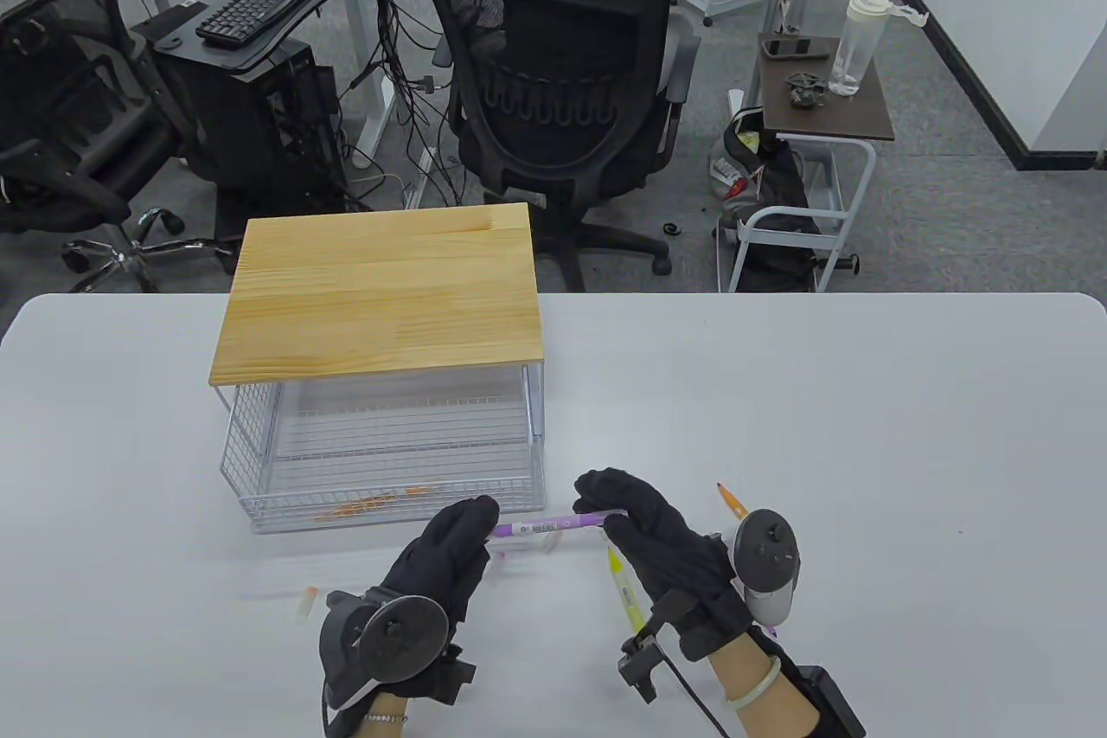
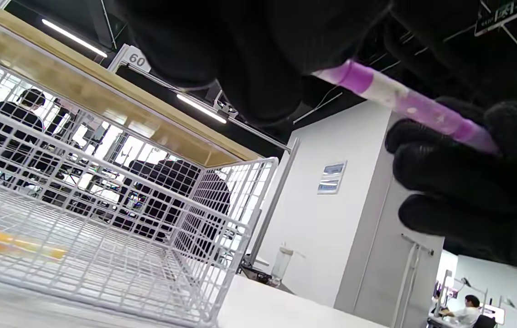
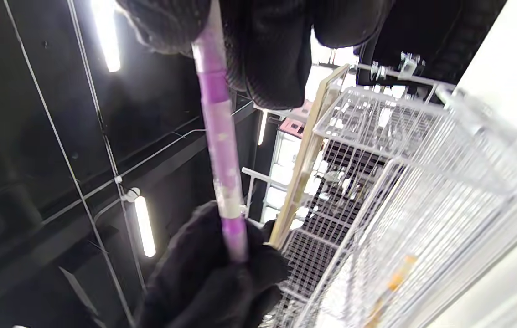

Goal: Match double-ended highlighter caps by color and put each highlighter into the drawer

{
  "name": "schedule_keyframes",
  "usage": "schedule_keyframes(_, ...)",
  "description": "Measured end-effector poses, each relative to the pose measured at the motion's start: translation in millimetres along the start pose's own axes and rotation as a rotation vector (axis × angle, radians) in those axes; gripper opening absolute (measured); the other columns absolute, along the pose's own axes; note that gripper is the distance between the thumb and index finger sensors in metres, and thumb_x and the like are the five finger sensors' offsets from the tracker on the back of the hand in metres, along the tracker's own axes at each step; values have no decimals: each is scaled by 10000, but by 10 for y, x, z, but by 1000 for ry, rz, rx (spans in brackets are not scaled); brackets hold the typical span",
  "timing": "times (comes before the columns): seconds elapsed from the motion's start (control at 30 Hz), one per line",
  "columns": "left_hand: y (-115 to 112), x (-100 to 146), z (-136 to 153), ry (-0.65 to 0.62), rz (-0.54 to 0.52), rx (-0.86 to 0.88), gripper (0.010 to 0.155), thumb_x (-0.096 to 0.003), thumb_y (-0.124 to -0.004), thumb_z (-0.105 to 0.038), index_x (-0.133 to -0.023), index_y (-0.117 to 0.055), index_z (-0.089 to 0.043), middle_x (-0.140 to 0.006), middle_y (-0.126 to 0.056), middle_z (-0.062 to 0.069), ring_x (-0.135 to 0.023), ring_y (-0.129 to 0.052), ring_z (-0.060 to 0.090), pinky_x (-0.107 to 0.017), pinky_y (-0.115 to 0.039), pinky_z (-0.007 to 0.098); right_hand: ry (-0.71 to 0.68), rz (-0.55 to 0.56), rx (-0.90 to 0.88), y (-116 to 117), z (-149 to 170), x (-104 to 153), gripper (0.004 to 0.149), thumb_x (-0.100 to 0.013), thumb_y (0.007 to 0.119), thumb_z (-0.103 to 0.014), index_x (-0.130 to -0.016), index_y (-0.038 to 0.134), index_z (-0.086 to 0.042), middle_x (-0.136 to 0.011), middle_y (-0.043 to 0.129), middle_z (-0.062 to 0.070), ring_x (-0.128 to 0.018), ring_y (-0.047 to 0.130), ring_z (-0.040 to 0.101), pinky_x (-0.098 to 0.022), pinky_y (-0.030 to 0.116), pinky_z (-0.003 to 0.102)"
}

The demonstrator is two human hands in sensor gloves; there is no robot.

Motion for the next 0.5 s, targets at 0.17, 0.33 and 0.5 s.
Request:
schedule_keyframes(0.17,47,16,-3,-18,-24,-46,481,-480,-777,-247,-960,-763,-255,-932,-857,33,-682,-1015,84,-630,-831,392,-24,20,184,-13,-67,1,488,-594,654,-357,-1027,615,-135,-999,827,75,-807,939,266,-712,647,484)
schedule_keyframes(0.33,95,32,-17,-41,-30,-67,465,-436,-821,-269,-901,-820,-274,-862,-914,0,-622,-1053,64,-612,-856,369,-117,55,529,0,-193,41,482,-567,628,-413,-952,722,-138,-869,932,60,-681,994,256,-677,705,487)
schedule_keyframes(0.5,121,52,-95,-71,-52,-138,461,-415,-835,-273,-877,-839,-276,-837,-931,-7,-599,-1067,64,-609,-864,361,-136,70,595,17,-252,68,501,-556,601,-457,-873,787,-117,-729,989,41,-556,1015,239,-630,741,483)
Point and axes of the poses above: the tracker on the back of each hand, its own z axis roughly to the little-finger side, its own x axis roughly from the fingertips to the wrist, y = z × x, the point moved 3 cm from there along -x, roughly from the wrist to the fingertips
